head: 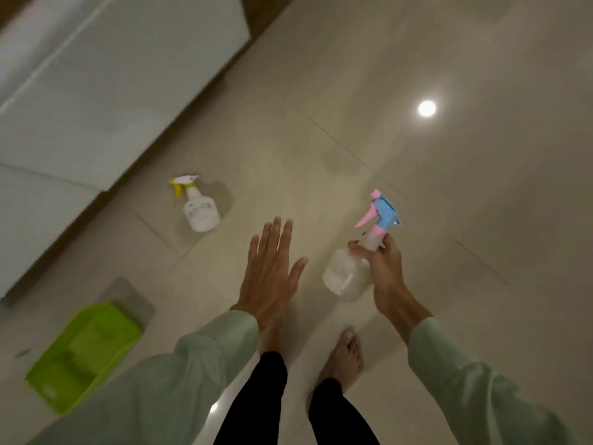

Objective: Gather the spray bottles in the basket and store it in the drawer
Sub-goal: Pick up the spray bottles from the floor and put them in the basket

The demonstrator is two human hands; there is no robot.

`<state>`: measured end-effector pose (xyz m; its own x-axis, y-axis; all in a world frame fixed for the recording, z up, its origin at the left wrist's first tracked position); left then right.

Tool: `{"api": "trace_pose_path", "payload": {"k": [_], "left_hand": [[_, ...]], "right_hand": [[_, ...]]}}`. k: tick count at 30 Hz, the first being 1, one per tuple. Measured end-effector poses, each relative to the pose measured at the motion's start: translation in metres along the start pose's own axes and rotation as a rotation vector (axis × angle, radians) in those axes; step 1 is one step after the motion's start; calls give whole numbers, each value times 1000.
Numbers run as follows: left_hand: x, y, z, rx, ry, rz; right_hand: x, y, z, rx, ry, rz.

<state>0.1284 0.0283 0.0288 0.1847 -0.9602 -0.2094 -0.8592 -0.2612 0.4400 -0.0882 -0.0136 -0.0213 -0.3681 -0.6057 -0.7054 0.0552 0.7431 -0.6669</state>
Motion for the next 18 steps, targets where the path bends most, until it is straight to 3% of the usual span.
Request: {"api": "trace_pose_path", "payload": {"k": [8, 14, 18], "left_hand": [[-93, -116, -152, 25, 216, -246], [-177, -256, -212, 27, 315, -415], [-236, -357, -227, 20, 299, -531]], "right_hand": [[-174, -32, 129, -92, -311, -189], [-289, 10, 251, -210, -478, -332], [-350, 69, 322, -362, -437, -447]]}}
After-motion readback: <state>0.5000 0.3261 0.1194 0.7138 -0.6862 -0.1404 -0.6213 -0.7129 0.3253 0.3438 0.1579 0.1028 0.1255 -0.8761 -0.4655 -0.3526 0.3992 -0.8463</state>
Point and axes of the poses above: each hand's wrist, its own x-axis towards the middle knuckle, its own z-axis out of the palm, y = z × x, the point moved 8 cm from there along x, towards the middle knuckle, and after that the axes turned 14 degrees about y, right-handed, at the moved point
